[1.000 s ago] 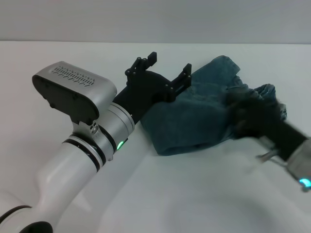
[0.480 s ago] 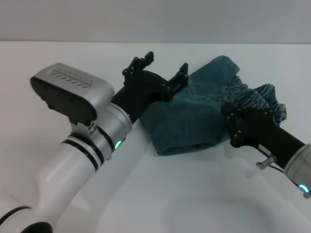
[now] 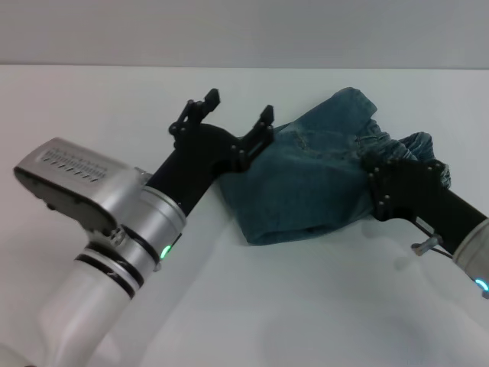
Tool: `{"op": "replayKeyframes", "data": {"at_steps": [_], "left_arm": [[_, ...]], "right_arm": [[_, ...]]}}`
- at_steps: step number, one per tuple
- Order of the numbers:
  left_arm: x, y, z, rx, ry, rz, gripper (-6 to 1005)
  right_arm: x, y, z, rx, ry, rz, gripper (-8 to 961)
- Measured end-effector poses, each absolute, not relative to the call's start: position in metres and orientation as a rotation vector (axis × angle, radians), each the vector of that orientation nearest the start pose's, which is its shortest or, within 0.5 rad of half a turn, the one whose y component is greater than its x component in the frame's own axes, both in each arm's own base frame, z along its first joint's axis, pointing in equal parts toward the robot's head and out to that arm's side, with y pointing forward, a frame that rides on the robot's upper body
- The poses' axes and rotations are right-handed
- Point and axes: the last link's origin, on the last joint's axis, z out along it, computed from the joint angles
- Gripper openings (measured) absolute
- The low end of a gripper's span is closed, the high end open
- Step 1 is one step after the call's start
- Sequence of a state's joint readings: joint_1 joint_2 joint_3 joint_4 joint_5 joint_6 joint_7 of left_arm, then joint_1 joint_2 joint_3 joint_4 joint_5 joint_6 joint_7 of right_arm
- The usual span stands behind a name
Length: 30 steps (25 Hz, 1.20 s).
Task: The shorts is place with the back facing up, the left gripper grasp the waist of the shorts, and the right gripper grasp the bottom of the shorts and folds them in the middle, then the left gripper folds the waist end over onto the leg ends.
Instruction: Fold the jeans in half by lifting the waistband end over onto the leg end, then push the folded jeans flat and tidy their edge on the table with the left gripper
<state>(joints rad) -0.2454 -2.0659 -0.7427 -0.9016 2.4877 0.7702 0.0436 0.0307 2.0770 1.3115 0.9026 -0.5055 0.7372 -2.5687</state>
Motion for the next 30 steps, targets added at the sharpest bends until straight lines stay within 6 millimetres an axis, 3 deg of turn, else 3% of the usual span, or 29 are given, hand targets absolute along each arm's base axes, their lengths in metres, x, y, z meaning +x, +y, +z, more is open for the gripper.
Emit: {"op": "replayKeyframes", "data": {"at_steps": [5,12,18,30], "left_arm": [[-0.204,0.293,-0.099,-1.952,-0.579,-0.915,860],[-0.218,0.279,-0.116,-2.027,-0.610,-0.849,860],[-0.216,0.283,-0.123,-2.069,-0.629,-0.845,859],[-0.213,0.286,-0.124,-2.084,-0.623,-0.853,860]], "right_arm": [[0.266,0.289,-0.059,-2.124,0.425,0.665,-1],[0.280,0.281,-0.049,-2.042,0.446,0.700,0],[0.291,0.272,-0.042,-1.959,0.362,0.784,0],[0.303,0.260,-0.052,-1.981,0.415,0.761,-1]]}}
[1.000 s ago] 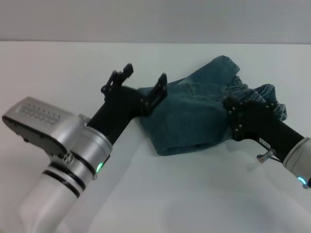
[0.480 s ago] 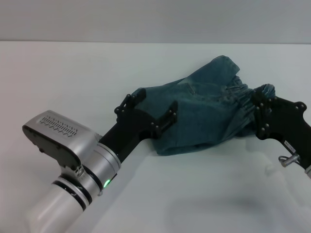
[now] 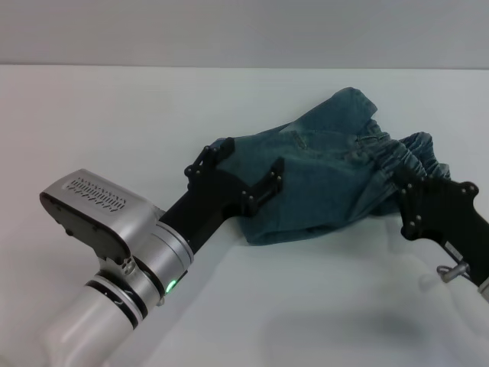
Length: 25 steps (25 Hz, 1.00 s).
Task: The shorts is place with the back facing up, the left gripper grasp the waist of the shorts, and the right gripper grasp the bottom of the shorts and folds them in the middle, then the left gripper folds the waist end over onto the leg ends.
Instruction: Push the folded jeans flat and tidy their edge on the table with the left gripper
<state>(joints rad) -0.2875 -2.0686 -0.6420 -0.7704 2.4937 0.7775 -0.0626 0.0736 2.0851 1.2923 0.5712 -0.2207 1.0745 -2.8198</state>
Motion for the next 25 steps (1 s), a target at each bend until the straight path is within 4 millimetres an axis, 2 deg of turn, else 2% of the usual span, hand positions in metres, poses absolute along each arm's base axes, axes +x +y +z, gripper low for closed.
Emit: {"op": "replayKeyframes", "data": {"at_steps": [3,8,12,17,25], "left_arm": [[-0.212,0.282,-0.125,-2.090,-0.627,-0.862,860],[-0.219,0.277,-0.128,-2.115,-0.579,-0.854,857],[-0.225,0.278,-0.124,-2.112,-0.512,-0.846,780],[-0.226,0.278,-0.127,-2.147,-0.513,-0.845,683],[-0.225,0.261,-0.150,-2.314,-0.668,-0.874,291]], "right_arm": [[0.306,0.258,-0.051,-1.968,0.426,0.760,-1],[0.319,0.261,-0.032,-1.821,0.436,0.776,-1],[0.331,0.260,-0.016,-1.726,0.449,0.790,0],[0.343,0.250,-0.010,-1.675,0.475,0.767,0],[0.354,0.238,-0.010,-1.650,0.519,0.736,0]]}}
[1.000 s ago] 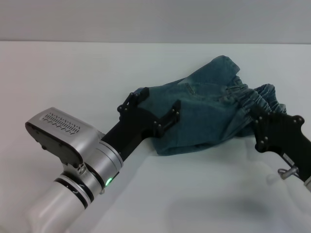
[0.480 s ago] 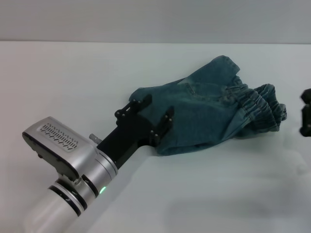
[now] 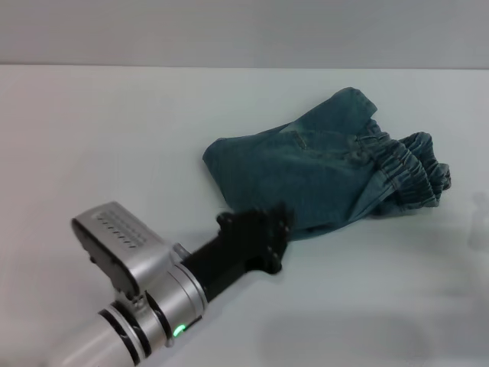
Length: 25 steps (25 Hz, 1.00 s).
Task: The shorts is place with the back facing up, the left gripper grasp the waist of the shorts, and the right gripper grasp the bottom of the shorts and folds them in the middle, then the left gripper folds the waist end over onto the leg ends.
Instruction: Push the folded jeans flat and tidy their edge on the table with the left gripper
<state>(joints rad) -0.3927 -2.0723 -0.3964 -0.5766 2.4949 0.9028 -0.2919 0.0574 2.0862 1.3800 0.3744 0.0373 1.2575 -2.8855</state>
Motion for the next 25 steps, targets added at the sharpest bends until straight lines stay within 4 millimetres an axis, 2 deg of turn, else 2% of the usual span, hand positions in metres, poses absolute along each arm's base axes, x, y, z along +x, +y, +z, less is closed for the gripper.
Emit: {"op": "replayKeyframes", "data": {"at_steps": [7,11,12,16,25], "left_arm": [[-0.219,0.272,-0.162,-2.421,-0.734,-0.814,-2],[-0.216,0.277,-0.164,-2.437,-0.731,-0.797,1],[-0.214,0.286,-0.167,-2.452,-0.739,-0.733,2],[-0.216,0.298,-0.168,-2.443,-0.756,-0.664,5],[-0.228,0.333,-0.152,-2.361,-0.794,-0.583,13]], "right_arm": [[0.354,0.238,-0.010,-1.651,0.519,0.737,0],[0.352,0.237,-0.009,-1.648,0.510,0.748,-1],[0.352,0.237,-0.009,-1.647,0.508,0.750,-1],[0.350,0.236,-0.008,-1.642,0.496,0.765,-1],[0.350,0.233,-0.006,-1.631,0.492,0.775,-1]]}}
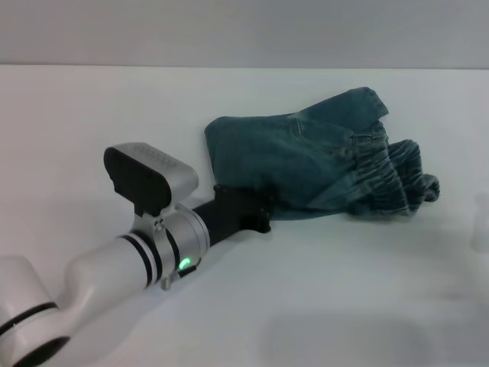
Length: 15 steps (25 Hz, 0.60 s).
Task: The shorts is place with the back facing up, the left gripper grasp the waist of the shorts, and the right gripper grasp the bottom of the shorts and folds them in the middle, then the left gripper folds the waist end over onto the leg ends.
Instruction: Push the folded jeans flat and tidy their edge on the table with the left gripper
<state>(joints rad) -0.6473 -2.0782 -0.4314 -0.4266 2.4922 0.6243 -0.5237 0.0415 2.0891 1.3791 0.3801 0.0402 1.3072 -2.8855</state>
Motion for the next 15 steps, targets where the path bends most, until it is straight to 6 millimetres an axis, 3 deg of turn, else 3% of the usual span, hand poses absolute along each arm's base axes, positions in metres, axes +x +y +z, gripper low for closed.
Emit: {"op": "replayKeyframes", "data": {"at_steps": [9,15], "left_arm": [[-0.227,0.351,-0.143,-2.328,-0.759,-0.573,20],[-0.226,0.352,-0.141,-2.322,-0.755,-0.592,25]], "right_arm": [[0.348,0.233,-0.006,-1.627,0.488,0.784,-2],[0.347,0.235,-0.007,-1.624,0.490,0.788,-1]]}}
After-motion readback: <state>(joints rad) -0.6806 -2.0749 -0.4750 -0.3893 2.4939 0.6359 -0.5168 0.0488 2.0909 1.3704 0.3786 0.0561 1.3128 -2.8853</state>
